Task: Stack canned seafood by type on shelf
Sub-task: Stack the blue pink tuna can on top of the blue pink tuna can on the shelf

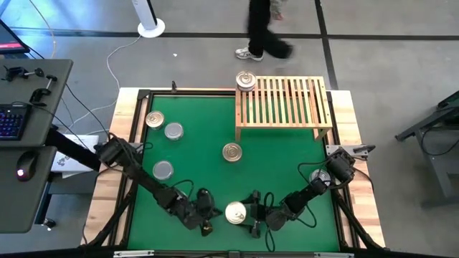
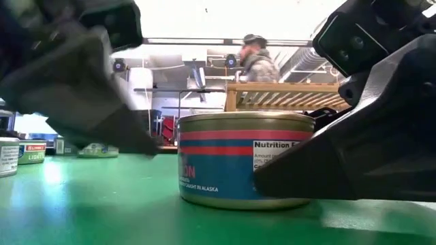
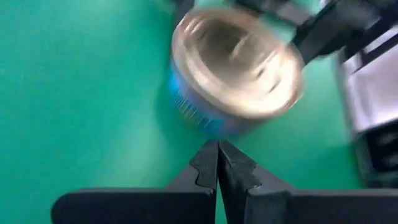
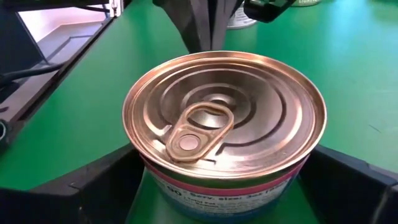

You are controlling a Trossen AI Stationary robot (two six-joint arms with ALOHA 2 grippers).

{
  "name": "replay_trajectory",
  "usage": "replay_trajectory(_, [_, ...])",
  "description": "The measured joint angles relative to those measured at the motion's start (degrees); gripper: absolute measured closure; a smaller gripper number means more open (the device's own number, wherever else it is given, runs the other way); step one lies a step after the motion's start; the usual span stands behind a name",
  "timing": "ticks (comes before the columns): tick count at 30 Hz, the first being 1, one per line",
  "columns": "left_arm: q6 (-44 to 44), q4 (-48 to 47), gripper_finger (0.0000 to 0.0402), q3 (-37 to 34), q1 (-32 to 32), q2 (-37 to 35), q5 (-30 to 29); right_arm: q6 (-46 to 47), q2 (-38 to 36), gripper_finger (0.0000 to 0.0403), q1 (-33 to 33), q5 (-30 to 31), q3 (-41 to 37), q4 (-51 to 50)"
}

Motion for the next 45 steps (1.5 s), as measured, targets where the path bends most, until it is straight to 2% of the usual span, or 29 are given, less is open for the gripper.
replay_trajectory(6, [4.57, 8.65, 0.0402, -0.17, 1.87, 2.14, 0.51, 2.07, -0.09, 0.0004, -0.42, -0.14, -0.08, -0.33])
replay_trajectory(10, [4.67, 10.38, 0.0402, -0.17, 2.25, 3.56, 0.59, 3.22, -0.19, 0.0004, -1.15, -2.08, -0.13, -0.87])
replay_trajectory(21, [4.86, 11.24, 0.0402, -0.15, 2.36, 4.09, -0.08, 4.35, -0.22, 0.0003, -1.60, -2.35, -0.20, -0.20])
replay_trajectory(28, [4.97, 11.25, 0.0402, -0.14, 2.30, 4.20, -0.93, 2.65, 0.08, 0.0019, -0.39, 1.22, -0.20, 0.25])
replay_trajectory(33, [3.76, 5.68, 0.0401, 0.20, 1.19, 1.99, -3.07, 6.18, -0.08, 0.0025, 1.19, 3.89, 0.11, -1.58])
replay_trajectory(38, [1.05, -2.13, 0.0401, 0.17, 0.21, -0.38, -5.74, 8.36, -3.62, 0.0026, 2.76, 5.29, 0.11, -8.56])
replay_trajectory(45, [-0.07, -4.81, 0.0401, 0.13, 0.13, -0.48, -6.47, 9.14, -12.50, 0.0027, 4.12, 10.80, 0.09, -25.77])
